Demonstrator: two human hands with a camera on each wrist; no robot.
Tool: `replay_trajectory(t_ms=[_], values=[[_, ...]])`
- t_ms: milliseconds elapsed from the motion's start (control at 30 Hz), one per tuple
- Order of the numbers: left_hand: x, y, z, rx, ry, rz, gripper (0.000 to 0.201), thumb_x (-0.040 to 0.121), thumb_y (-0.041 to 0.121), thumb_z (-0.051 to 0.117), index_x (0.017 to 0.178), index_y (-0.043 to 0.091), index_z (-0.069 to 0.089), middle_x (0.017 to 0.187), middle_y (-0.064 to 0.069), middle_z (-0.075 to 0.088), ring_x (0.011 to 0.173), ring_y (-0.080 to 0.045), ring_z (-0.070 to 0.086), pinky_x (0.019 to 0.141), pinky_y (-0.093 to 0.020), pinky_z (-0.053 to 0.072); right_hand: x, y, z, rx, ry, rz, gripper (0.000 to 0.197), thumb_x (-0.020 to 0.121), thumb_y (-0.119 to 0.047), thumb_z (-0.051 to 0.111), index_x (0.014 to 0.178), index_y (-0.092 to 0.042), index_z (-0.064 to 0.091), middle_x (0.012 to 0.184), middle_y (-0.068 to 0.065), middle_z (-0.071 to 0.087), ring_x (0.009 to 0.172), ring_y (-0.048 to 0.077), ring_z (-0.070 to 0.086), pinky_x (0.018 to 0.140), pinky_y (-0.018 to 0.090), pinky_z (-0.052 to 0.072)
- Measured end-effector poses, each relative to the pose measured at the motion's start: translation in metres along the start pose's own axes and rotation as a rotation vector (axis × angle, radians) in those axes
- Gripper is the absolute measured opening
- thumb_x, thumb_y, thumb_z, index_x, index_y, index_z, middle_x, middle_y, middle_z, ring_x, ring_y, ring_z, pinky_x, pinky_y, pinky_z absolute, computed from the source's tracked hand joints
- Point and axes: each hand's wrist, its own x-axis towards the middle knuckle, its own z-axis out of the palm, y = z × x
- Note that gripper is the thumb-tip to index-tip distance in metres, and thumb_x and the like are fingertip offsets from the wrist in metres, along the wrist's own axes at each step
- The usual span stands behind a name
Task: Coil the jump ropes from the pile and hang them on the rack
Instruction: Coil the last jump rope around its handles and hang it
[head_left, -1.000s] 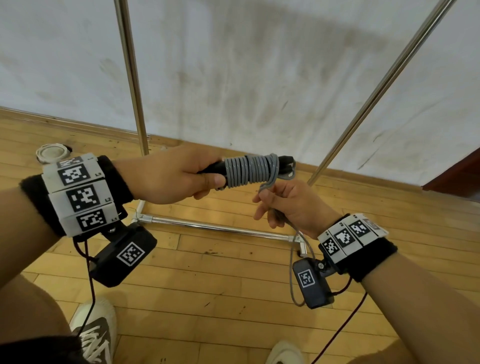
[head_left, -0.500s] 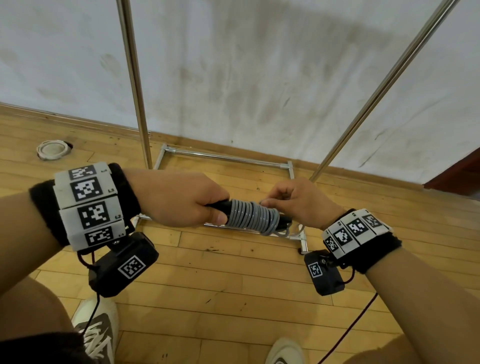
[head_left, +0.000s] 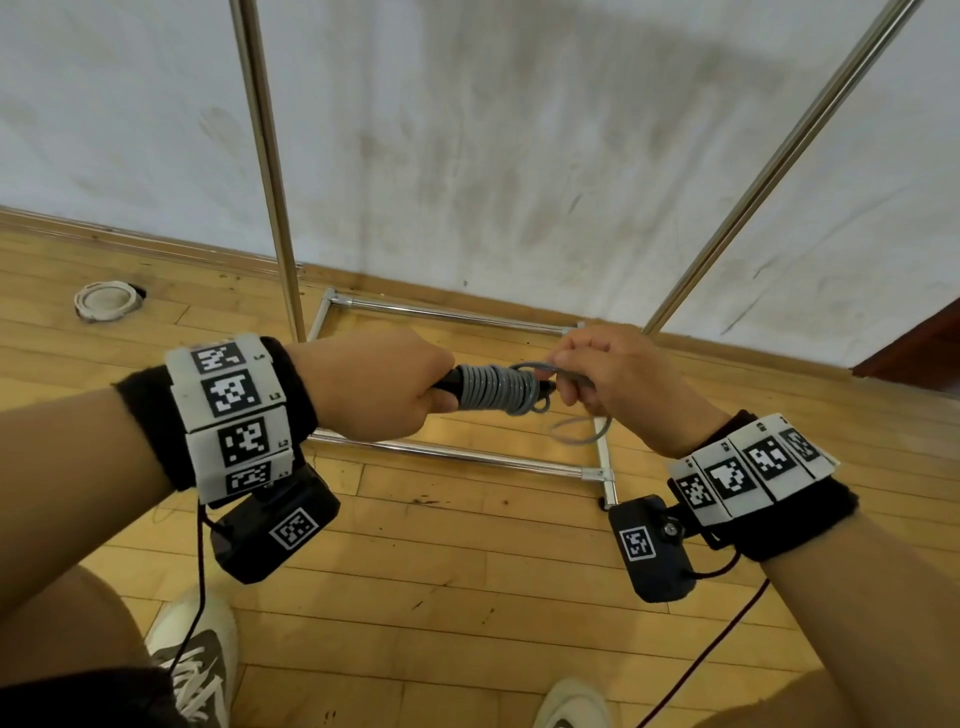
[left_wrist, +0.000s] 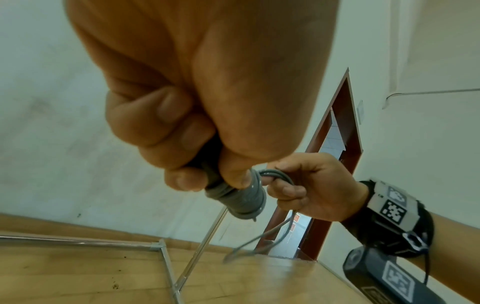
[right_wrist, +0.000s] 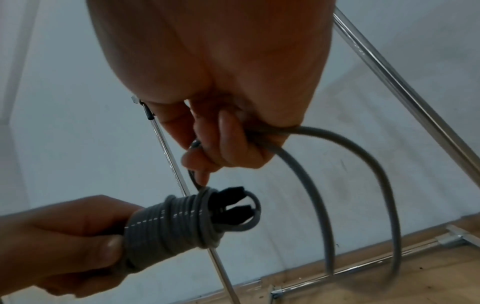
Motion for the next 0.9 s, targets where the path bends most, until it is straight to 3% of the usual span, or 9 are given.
replay_trajectory(t_ms=[100,233,433,533,667,800,900], values=[[0.002,-0.003,-0.002,-0.032,0.110,-0.032,0.026,0.101,0.039,0.045,0.077,0.033,0.038,0.073,0.007,0.055,0.059,-0.008,0.051,0.049,-0.021,0.034,-0.003,-0.004,0.000,0.136,0.021,0.031,0.014,0.093,-0.001,0.054,0.087,-0.002,0.067,0.062,0.005,0.064,0.050,0.011,0.046,0.046,0.021,0.038],[0.004,-0.003,-0.004,-0.151,0.238,-0.030,0.024,0.101,0.038,0.046,0.078,0.030,0.042,0.069,0.005,0.056,0.055,-0.009,0.052,0.048,-0.020,0.035,-0.007,-0.004,0.005,0.230,0.071,0.001,0.003,0.094,-0.006,0.061,0.091,-0.005,0.062,0.067,0.004,0.069,0.053,0.011,0.053,0.048,0.022,0.042],[0.002,0.000,-0.006,-0.251,0.311,-0.044,0.024,0.101,0.035,0.049,0.077,0.030,0.044,0.067,0.004,0.057,0.049,-0.008,0.051,0.042,-0.016,0.035,-0.008,0.000,0.018,0.275,0.100,-0.044,0.019,0.097,-0.020,0.060,0.089,-0.003,0.059,0.067,0.011,0.070,0.045,0.015,0.045,0.040,0.021,0.035],[0.000,0.000,-0.007,-0.328,0.349,-0.037,0.023,0.101,0.031,0.050,0.078,0.030,0.046,0.065,0.004,0.056,0.049,-0.004,0.053,0.042,-0.016,0.037,-0.008,0.002,0.018,0.269,0.112,-0.080,0.013,0.098,-0.012,0.056,0.097,-0.004,0.067,0.077,0.012,0.071,0.053,0.013,0.052,0.046,0.021,0.041],[-0.002,-0.001,-0.010,-0.381,0.375,-0.037,0.019,0.101,0.031,0.048,0.083,0.026,0.052,0.070,-0.001,0.059,0.056,-0.012,0.054,0.049,-0.026,0.044,-0.008,0.006,0.015,0.323,0.086,-0.092,0.026,0.097,0.004,0.050,0.111,-0.006,0.070,0.089,0.013,0.070,0.072,0.015,0.060,0.058,0.023,0.047],[-0.006,0.002,-0.010,-0.406,0.374,0.020,0.020,0.101,0.028,0.049,0.080,0.029,0.051,0.067,0.002,0.059,0.054,-0.004,0.053,0.050,-0.020,0.045,-0.009,0.009,0.021,0.419,0.068,-0.016,0.016,0.096,-0.001,0.056,0.104,-0.002,0.070,0.083,0.014,0.072,0.064,0.012,0.062,0.051,0.020,0.047],[-0.008,0.003,-0.011,-0.418,0.368,0.046,0.021,0.101,0.026,0.049,0.080,0.028,0.051,0.066,0.003,0.057,0.054,0.001,0.051,0.052,-0.015,0.044,-0.009,0.013,0.022,0.355,0.041,0.042,0.018,0.097,-0.016,0.059,0.098,-0.003,0.071,0.074,0.012,0.072,0.052,0.011,0.058,0.042,0.020,0.042]])
